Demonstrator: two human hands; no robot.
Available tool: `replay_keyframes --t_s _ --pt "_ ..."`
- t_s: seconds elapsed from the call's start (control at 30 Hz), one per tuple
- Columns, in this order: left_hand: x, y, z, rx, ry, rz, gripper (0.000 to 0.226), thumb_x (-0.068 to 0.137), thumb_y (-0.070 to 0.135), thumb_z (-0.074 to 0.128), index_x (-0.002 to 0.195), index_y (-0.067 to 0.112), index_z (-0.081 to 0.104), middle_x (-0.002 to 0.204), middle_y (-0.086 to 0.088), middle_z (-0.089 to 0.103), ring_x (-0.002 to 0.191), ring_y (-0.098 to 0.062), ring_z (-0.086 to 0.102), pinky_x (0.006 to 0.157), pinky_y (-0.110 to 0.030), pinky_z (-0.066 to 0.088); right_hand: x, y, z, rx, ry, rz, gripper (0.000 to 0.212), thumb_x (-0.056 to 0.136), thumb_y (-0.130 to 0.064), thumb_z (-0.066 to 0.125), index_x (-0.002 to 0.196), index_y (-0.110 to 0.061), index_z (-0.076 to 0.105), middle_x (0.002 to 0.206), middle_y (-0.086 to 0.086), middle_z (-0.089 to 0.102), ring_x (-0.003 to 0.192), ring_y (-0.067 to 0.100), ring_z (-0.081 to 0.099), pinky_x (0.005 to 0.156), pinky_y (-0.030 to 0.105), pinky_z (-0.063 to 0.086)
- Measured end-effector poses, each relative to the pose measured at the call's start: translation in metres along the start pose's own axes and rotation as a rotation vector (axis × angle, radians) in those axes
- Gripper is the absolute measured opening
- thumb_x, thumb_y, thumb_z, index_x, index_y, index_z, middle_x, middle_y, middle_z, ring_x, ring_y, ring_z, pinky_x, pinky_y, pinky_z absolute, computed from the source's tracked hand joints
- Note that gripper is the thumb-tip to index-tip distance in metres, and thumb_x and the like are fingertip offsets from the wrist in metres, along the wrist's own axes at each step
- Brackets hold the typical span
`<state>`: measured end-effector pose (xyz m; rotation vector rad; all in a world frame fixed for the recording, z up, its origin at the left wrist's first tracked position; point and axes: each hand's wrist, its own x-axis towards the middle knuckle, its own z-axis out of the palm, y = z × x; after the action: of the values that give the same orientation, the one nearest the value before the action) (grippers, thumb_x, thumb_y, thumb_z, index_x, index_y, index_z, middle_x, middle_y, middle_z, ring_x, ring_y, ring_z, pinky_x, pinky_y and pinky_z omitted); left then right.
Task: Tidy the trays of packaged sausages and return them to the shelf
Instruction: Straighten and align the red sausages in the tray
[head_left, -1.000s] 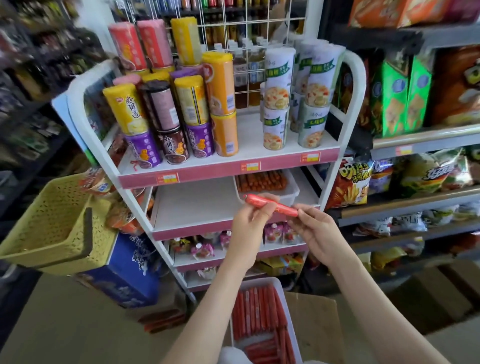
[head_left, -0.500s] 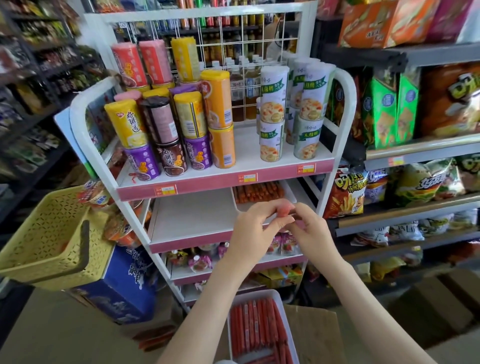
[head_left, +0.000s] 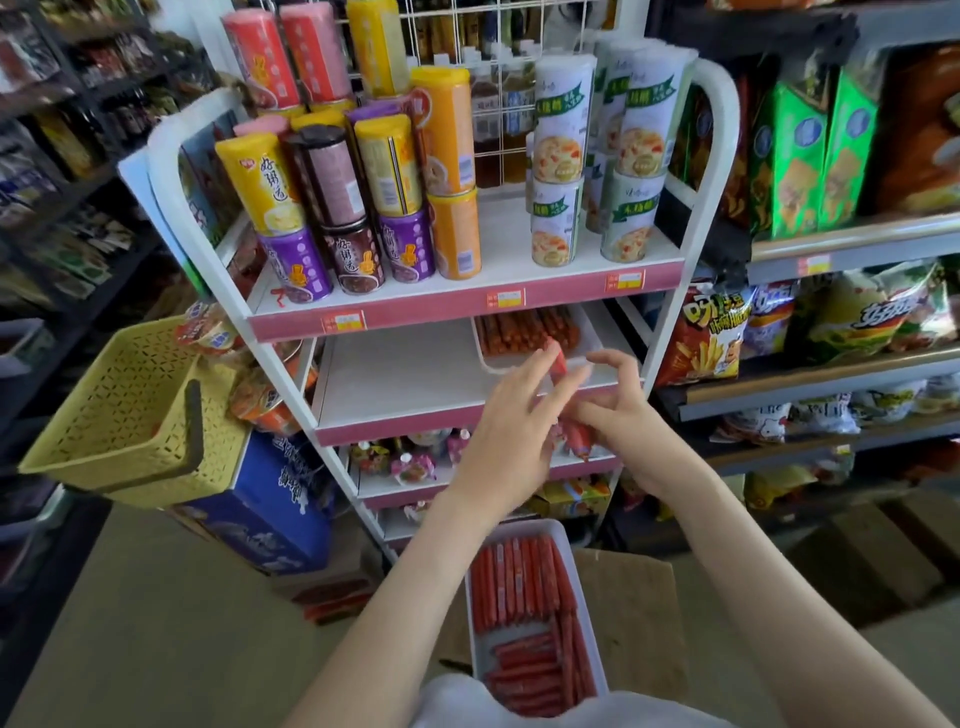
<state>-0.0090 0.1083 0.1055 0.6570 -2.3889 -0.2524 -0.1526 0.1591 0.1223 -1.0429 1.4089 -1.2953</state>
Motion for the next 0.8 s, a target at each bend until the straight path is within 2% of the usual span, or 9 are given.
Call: replay_keyframes --t_s 0.1,0.2,0.3,0.4,0.43,0.5,0.57,0.67,0.8 --pt "-0.021 0.006 0.021 -0.034 0.03 0.096 0.053 0.089 0.007 0.06 0.139 0.009 0.044 0.146 -0.011 0.041 0.135 -0.024 0.037 0.108 -0.045 0.036 -0.006 0.011 -0.002 0.174 -0.026 0.055 0.023 0.096 -0.003 0.044 0.113 -0.01 0.058 0.065 0.002 0.058 0.06 0.012 0.05 0.06 0.031 0.042" --pt "-0.031 0.016 0.031 -0.074 0.149 0.086 0.037 0.094 0.018 0.055 0.129 0.007 0.056 0.134 -0.009 0.055 0.126 -0.02 0.049 0.105 -0.038 0.041 -0.012 0.02 -0.003 0.296 -0.029 0.13 0.024 0.095 -0.002 0.038 0.099 -0.004 0.062 0.075 0.008 0.059 0.071 0.02 0.052 0.057 0.029 0.048" --pt "-0.03 0.024 0.031 -0.099 0.232 0.055 0.029 0.094 0.021 0.054 0.117 0.007 0.065 0.119 -0.008 0.064 0.112 -0.019 0.057 0.098 -0.034 0.045 -0.019 0.025 -0.001 0.285 -0.084 0.14 0.029 0.099 -0.009 0.036 0.106 0.004 0.061 0.083 0.012 0.061 0.076 0.021 0.06 0.057 0.027 0.051" --pt "-0.028 0.033 0.026 -0.198 0.264 -0.088 0.024 0.094 0.021 0.055 0.112 0.008 0.065 0.108 -0.004 0.066 0.104 -0.013 0.057 0.092 -0.025 0.047 -0.024 0.031 0.0 0.284 -0.099 0.13 0.031 0.101 -0.017 0.037 0.098 -0.005 0.066 0.083 0.01 0.063 0.074 0.021 0.058 0.059 0.027 0.049" --pt "-0.027 0.036 0.024 -0.239 0.286 -0.15 0.024 0.093 0.021 0.055 0.112 0.009 0.064 0.107 -0.003 0.066 0.103 -0.009 0.057 0.091 -0.019 0.046 -0.025 0.033 -0.002 0.231 -0.11 0.111 0.03 0.1 -0.017 0.039 0.098 -0.01 0.068 0.088 0.011 0.063 0.078 0.023 0.057 0.063 0.029 0.05" --pt "-0.028 0.038 0.022 -0.304 0.348 -0.266 0.026 0.094 0.022 0.055 0.115 0.009 0.063 0.106 0.002 0.064 0.101 -0.002 0.057 0.089 -0.012 0.045 -0.026 0.04 -0.005 -0.004 -0.107 0.05 0.026 0.097 -0.013 0.045 0.104 -0.018 0.069 0.102 0.012 0.061 0.094 0.025 0.058 0.081 0.036 0.051" --pt "-0.029 0.041 0.02 -0.373 0.403 -0.382 0.025 0.094 0.022 0.056 0.117 0.012 0.061 0.106 0.007 0.063 0.1 -0.003 0.059 0.086 -0.016 0.049 -0.032 0.045 -0.005 -0.232 -0.073 -0.028 0.023 0.092 -0.009 0.055 0.109 -0.02 0.067 0.109 0.009 0.054 0.108 0.021 0.052 0.094 0.037 0.046" --pt "-0.028 0.047 0.014 -0.492 0.47 -0.554 0.023 0.094 0.025 0.057 0.116 0.018 0.06 0.105 0.009 0.065 0.099 -0.004 0.061 0.085 -0.018 0.051 -0.039 0.05 0.001 -0.402 -0.061 -0.138 0.028 0.088 -0.013 0.066 0.114 -0.022 0.062 0.105 -0.001 0.055 0.1 0.015 0.056 0.088 0.035 0.051" --pt "-0.028 0.047 0.002 -0.648 0.453 -0.595 0.021 0.092 0.023 0.059 0.113 0.027 0.056 0.104 0.019 0.062 0.102 -0.001 0.06 0.086 -0.013 0.048 -0.038 0.044 0.009 -0.358 0.022 -0.162 0.027 0.086 -0.008 0.066 0.109 -0.022 0.064 0.096 -0.007 0.06 0.084 0.008 0.06 0.075 0.023 0.052"
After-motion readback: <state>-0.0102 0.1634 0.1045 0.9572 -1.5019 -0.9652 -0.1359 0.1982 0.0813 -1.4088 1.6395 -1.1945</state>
